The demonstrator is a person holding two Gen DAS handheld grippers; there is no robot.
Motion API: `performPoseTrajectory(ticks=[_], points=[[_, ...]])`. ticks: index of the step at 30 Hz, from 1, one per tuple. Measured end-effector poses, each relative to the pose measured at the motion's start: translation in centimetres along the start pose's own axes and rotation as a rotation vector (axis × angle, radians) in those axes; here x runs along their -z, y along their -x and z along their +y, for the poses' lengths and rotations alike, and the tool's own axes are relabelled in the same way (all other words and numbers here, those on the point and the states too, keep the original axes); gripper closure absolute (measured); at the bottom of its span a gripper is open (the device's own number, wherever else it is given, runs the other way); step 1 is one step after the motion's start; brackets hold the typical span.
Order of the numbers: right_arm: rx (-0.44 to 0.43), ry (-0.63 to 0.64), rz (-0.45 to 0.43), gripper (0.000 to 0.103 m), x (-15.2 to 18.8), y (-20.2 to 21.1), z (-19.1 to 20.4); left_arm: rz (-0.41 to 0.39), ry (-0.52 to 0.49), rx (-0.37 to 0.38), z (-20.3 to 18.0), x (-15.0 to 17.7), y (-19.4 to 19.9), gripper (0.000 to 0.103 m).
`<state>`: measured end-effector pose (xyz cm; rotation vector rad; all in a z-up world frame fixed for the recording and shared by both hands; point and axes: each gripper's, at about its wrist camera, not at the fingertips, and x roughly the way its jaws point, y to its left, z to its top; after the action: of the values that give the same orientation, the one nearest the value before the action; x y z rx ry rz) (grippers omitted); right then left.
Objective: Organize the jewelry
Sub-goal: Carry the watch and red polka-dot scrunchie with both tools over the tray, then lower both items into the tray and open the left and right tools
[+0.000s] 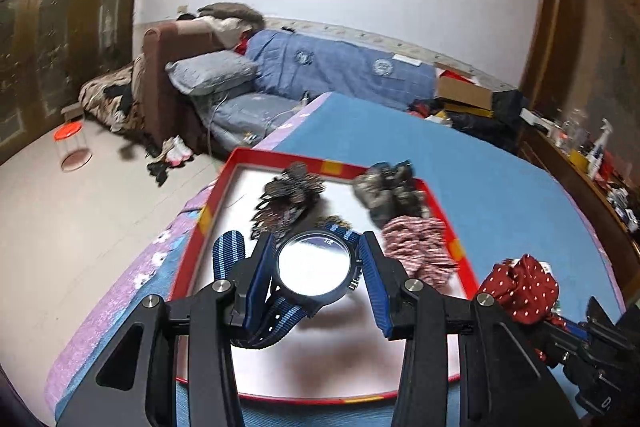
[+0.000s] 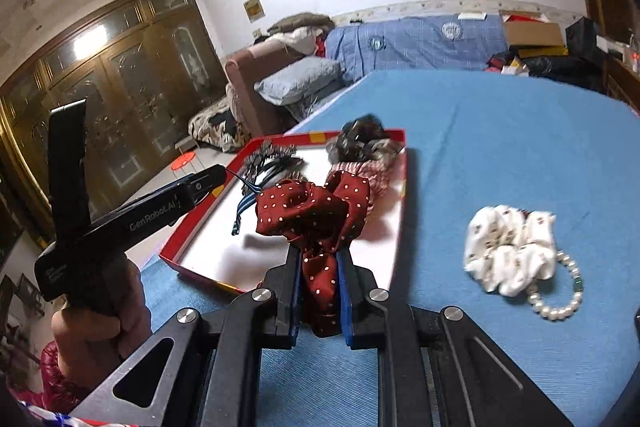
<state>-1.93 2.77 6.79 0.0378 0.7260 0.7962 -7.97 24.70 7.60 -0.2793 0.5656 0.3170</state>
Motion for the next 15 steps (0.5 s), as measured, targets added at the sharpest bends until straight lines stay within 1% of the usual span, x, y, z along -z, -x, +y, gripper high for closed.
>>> performPoseTrajectory(ticks=[3, 7, 12, 15], points=[[-0.008, -0.002, 0.034, 0.085, 0.2, -1.5, 0.4, 0.010, -0.002, -0.024, 0.2, 0.3, -0.8, 0.061], [0.012, 0.005, 0.076, 0.085, 0.1, -3.9, 0.8, 0.025, -0.020, -0.055, -0.3, 0.8, -1.8, 0.061], [0.024, -0.006, 0.104, 0.085, 0.2, -5.7, 0.8, 0.041, -0.038, -0.091, -0.6, 1.1, -3.0, 0.061], [0.030, -0.023, 0.122, 0.085, 0.1, -6.5, 0.5, 0.057, -0.040, -0.095, -0.6, 1.3, -3.7, 0.061]])
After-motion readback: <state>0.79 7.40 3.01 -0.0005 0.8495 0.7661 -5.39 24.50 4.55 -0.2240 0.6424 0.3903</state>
